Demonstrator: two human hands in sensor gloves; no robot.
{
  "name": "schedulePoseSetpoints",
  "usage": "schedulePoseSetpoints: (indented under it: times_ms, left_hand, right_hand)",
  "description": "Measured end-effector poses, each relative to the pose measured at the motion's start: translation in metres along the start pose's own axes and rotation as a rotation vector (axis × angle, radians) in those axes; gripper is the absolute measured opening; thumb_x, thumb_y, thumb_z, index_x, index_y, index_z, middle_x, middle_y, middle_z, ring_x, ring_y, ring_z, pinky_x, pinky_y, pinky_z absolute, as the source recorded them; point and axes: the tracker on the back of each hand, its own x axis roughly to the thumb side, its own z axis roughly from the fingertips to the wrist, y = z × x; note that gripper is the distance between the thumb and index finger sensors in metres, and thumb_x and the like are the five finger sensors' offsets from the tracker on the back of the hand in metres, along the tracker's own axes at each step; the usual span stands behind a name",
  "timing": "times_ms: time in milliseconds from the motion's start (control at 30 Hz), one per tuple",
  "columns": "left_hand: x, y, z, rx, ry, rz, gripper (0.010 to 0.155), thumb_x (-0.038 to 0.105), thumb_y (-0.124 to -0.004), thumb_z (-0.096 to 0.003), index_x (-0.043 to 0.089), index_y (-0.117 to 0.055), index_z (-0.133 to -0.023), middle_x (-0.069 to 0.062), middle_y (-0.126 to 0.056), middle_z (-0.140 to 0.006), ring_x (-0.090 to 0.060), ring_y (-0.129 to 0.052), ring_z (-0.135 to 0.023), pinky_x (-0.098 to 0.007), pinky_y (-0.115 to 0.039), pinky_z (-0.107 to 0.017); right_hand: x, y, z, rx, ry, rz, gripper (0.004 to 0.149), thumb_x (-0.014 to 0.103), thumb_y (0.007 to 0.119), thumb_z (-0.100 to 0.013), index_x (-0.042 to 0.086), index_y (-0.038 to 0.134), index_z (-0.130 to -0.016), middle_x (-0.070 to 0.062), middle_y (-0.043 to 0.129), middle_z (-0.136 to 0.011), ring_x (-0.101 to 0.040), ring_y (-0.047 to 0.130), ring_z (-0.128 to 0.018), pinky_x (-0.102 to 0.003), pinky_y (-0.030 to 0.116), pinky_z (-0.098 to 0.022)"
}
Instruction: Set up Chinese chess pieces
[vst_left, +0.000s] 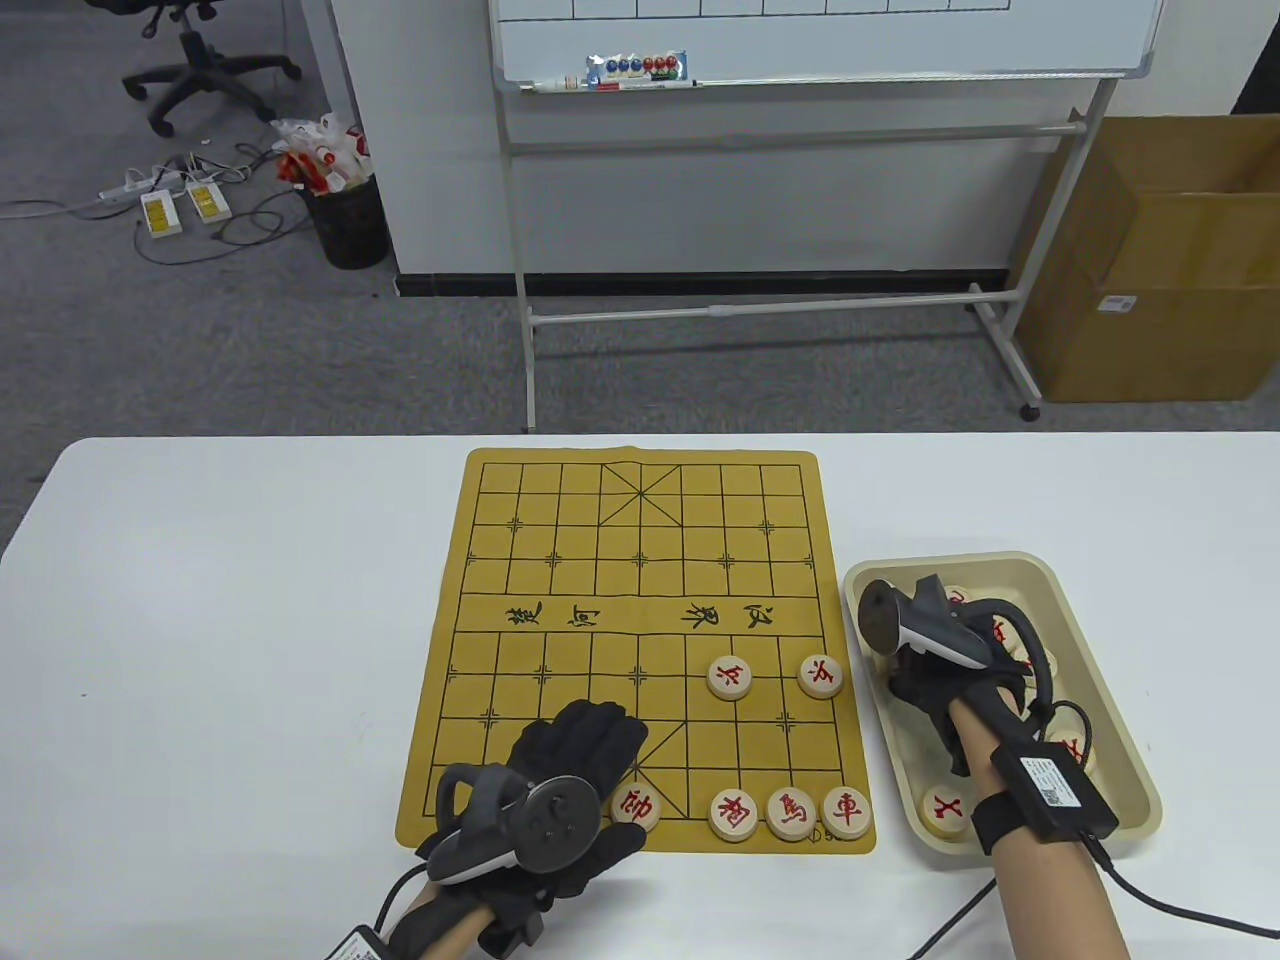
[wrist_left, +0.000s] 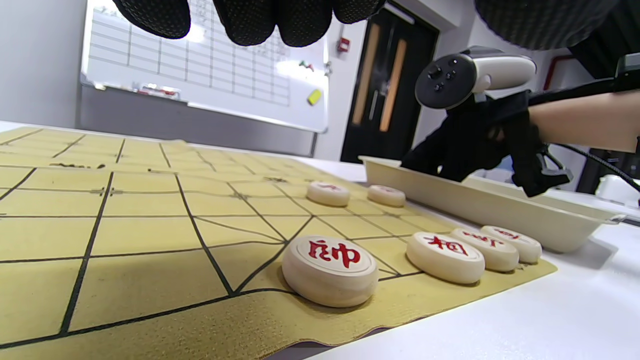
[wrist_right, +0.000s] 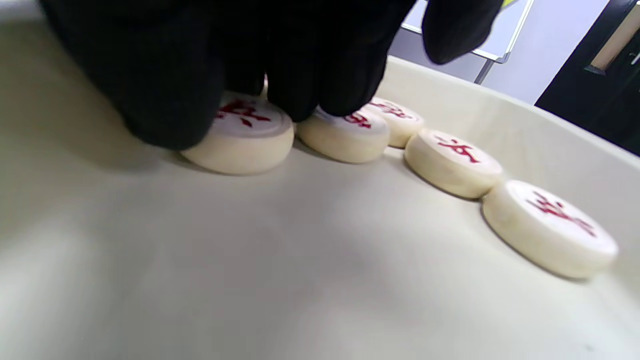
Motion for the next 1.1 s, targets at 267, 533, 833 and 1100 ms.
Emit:
schedulePoseSetpoints:
  times_ms: [267, 533, 833, 1100]
  left_hand:
    - [0.001, 0.000, 0.001, 0.008, -0.004, 0.003, 0.090, 0.063, -0.066, -0.0361, 0.025, -0.034, -0.111, -0.007, -0.040, -0.120, -0.035, -0.045, -0.113, -0.064, -0.049, -0.078]
    - [0.001, 0.000, 0.001, 0.018, -0.005, 0.007, 0.090, 0.063, -0.066, -0.0362, 0.025, -0.034, -0.111, -0.007, -0.040, -0.120, -0.035, -0.045, -0.113, -0.064, -0.049, -0.078]
    - [0.004, 0.000, 0.001, 0.042, -0.017, 0.013, 0.089, 0.062, -0.067, -0.0362, 0.025, -0.035, -0.111, -0.006, -0.042, -0.120, -0.033, -0.047, -0.113, -0.063, -0.050, -0.078]
    - [0.022, 0.005, 0.004, 0.209, -0.061, 0.035, 0.076, 0.057, -0.075, -0.0362, 0.031, -0.050, -0.103, 0.002, -0.061, -0.109, -0.026, -0.067, -0.103, -0.055, -0.063, -0.076]
  right_hand:
    - [0.012, 0.005, 0.002, -0.043, -0.008, 0.123, 0.068, 0.044, 0.093, -0.037, 0.036, 0.069, -0.100, 0.007, 0.080, -0.104, -0.023, 0.079, -0.099, -0.059, 0.054, -0.078]
    - [0.008, 0.000, 0.009, -0.077, -0.020, 0.078, 0.070, 0.046, 0.092, -0.037, 0.031, 0.069, -0.102, 0.004, 0.080, -0.104, -0.024, 0.078, -0.098, -0.063, 0.050, -0.078]
    - [-0.001, -0.043, 0.067, -0.277, -0.093, -0.281, 0.077, 0.043, 0.090, -0.040, 0.017, 0.061, -0.106, -0.014, 0.071, -0.105, -0.030, 0.091, -0.085, -0.061, 0.063, -0.074]
    - [0.053, -0.057, 0.144, -0.238, -0.416, -0.626, 0.079, 0.045, 0.090, -0.040, 0.010, 0.063, -0.105, -0.018, 0.070, -0.103, -0.031, 0.090, -0.081, -0.062, 0.066, -0.072]
